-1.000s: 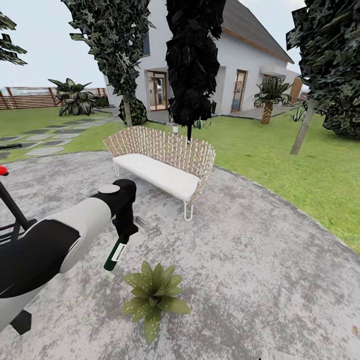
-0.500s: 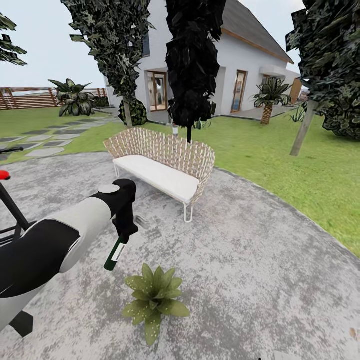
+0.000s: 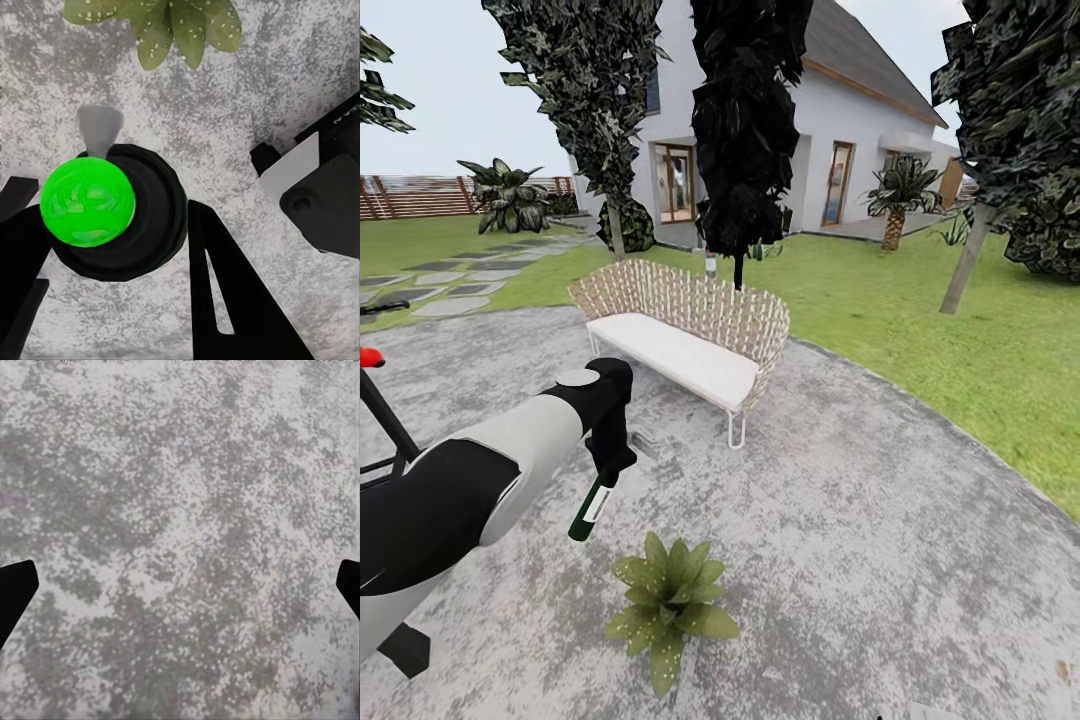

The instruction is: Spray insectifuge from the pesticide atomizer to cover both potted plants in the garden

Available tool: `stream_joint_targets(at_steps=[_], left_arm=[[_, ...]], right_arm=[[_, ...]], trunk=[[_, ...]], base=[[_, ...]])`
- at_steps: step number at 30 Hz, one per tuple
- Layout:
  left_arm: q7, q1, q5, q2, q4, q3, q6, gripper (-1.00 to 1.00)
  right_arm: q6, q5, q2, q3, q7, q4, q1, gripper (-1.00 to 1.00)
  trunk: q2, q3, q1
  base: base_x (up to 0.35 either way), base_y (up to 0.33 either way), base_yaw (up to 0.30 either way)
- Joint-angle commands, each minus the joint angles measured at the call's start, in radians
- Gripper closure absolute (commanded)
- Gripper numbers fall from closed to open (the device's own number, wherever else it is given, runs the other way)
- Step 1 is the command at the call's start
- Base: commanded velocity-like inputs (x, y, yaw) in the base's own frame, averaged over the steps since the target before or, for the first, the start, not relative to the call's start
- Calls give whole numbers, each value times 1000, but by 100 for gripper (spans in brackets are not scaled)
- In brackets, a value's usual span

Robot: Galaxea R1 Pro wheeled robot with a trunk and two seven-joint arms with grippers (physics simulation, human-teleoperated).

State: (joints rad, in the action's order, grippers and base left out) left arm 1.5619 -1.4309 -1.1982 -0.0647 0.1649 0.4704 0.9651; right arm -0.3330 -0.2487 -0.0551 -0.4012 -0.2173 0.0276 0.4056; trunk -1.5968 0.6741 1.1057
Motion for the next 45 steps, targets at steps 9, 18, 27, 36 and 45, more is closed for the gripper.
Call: stream_joint_targets(at_steps=[9, 18, 27, 36, 45], left_arm=[[9, 0, -11, 12, -1, -2, 9, 100], [9, 0, -11, 13, 0, -1, 9, 100], [9, 0, -11, 13, 0, 2, 9, 100], [9, 74, -12, 10, 40, 2, 9, 100], [9, 218, -12, 9, 173, 1, 16, 100]], right_arm=[[-3, -11, 0, -7, -4, -2, 0, -100], [-3, -10, 0, -8, -3, -2, 1, -100], [-34, -8, 27, -11, -3, 19, 1, -100], [-44, -13, 23, -7, -1, 18, 1, -100], [-41, -12, 23, -8, 0, 18, 1, -100]], trunk=[[63, -27, -35], [126, -56, -69], [189, -84, -104], [189, -84, -104], [189, -75, -104]], base=[[0, 0, 0], [0, 0, 0], [0, 0, 0], [0, 0, 0], [0, 0, 0]])
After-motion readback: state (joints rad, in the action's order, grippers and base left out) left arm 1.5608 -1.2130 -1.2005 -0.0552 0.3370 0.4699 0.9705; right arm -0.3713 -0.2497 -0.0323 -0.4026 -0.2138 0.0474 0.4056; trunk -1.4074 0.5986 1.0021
